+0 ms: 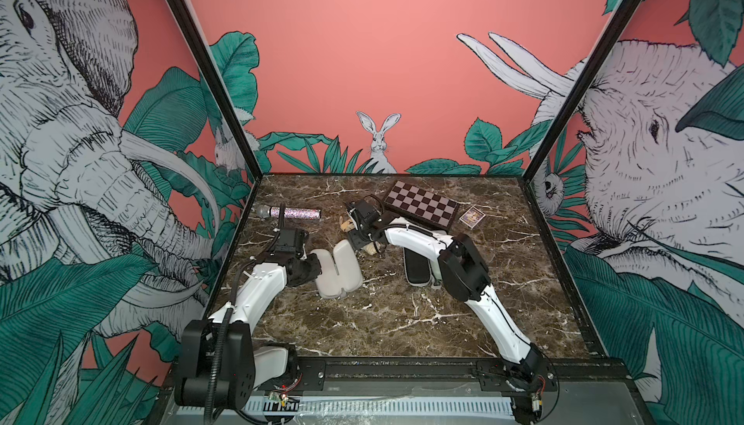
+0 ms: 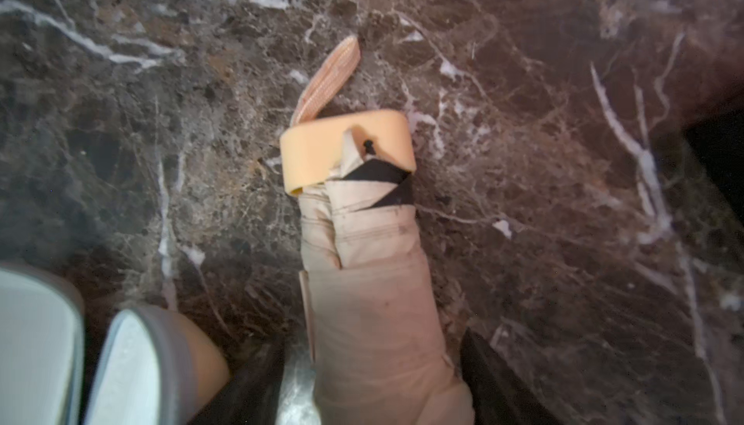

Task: Put umbrellas into zippered umbrella sleeves
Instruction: Move the umbrella sleeve at the center of the board, then pick up the umbrella from the center of the board.

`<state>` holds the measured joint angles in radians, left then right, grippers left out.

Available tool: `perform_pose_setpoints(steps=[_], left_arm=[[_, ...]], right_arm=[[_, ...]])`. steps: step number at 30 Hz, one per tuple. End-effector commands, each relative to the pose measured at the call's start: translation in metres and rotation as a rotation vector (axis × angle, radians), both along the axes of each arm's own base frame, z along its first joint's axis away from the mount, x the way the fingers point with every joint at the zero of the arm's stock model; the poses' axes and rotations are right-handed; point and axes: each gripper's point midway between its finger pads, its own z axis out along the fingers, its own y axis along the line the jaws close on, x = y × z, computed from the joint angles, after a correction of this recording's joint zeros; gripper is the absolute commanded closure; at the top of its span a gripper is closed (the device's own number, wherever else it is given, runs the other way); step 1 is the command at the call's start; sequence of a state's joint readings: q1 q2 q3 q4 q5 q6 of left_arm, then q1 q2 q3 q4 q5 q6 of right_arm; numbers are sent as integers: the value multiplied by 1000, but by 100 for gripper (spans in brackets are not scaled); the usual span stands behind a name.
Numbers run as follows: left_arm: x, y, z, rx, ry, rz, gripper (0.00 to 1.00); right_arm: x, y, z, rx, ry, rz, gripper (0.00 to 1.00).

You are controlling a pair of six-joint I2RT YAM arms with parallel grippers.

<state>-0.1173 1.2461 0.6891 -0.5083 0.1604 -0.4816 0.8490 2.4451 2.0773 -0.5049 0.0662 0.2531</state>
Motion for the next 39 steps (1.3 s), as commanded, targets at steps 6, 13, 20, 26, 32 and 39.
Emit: perform_pose_setpoints(steps=[6,13,20,26,32,39], left_arm=[[6,-21,-22,-79,6,-40,87],[15,-34,-20,-72,-3,-70,88],[17,-40,-21,-88,-17,-80,92],[24,-49,-21,-124,-28,-43,94],[14,-39,-17,-78,-27,-23,95],[1,-34,-21,-77,-12,-10,95]], right_arm=[[-2,-27,62,79,-48,4,54],[-8,-43,29,48,44,-25,47],[0,-61,41,93,21,-111,61],[-7,-67,75,104,3,-71,29],[-6,-61,23,39,85,-62,20],[-11,-48,-10,-16,131,-46,23]])
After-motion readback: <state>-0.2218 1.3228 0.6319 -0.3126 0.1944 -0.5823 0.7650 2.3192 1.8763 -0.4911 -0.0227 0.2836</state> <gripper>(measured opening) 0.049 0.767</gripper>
